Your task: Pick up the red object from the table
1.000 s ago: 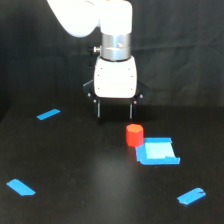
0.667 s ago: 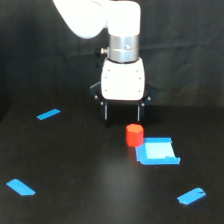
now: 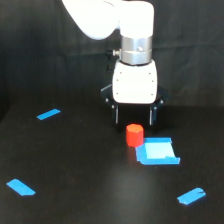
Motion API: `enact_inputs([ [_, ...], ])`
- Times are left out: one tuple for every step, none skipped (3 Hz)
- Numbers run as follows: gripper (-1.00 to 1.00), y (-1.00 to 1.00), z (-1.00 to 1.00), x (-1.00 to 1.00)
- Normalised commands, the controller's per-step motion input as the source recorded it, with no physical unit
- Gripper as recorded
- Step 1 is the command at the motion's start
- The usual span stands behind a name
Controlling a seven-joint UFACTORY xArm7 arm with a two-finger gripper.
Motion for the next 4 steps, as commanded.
enact_inputs([
  [1.0, -0.77, -0.07, 0.17],
  [1.0, -0.71, -0.2, 0.17],
  [0.79, -0.2, -0.22, 0.09],
  [-0.98, -0.04, -0.3, -0.06],
])
